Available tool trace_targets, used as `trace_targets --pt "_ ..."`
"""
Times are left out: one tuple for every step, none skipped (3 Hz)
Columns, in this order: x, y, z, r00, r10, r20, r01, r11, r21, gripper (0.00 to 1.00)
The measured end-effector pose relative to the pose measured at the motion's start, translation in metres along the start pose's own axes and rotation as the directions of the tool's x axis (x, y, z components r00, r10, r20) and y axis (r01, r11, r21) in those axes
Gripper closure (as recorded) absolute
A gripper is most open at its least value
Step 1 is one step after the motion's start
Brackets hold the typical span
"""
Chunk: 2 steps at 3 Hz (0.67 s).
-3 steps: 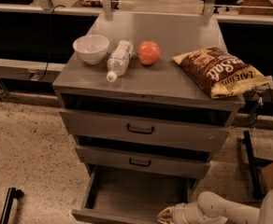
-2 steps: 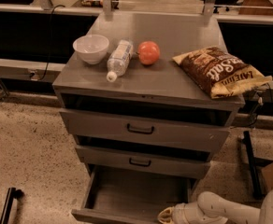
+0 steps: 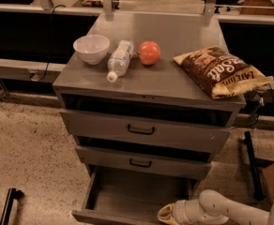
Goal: Open bottom drawer
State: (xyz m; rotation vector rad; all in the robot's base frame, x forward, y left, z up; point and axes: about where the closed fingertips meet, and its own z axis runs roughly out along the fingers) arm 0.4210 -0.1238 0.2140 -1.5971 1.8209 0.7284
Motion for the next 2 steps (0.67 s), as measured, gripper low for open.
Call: trace_targets --pt "-0.0095 -0.0073 -0.0083 0.998 -0.037 0.048 0.035 0.999 0.028 1.0" --pt "-0.0106 -0.0062 -0.0066 0.998 -0.04 0.051 0.038 0.999 0.025 0.82"
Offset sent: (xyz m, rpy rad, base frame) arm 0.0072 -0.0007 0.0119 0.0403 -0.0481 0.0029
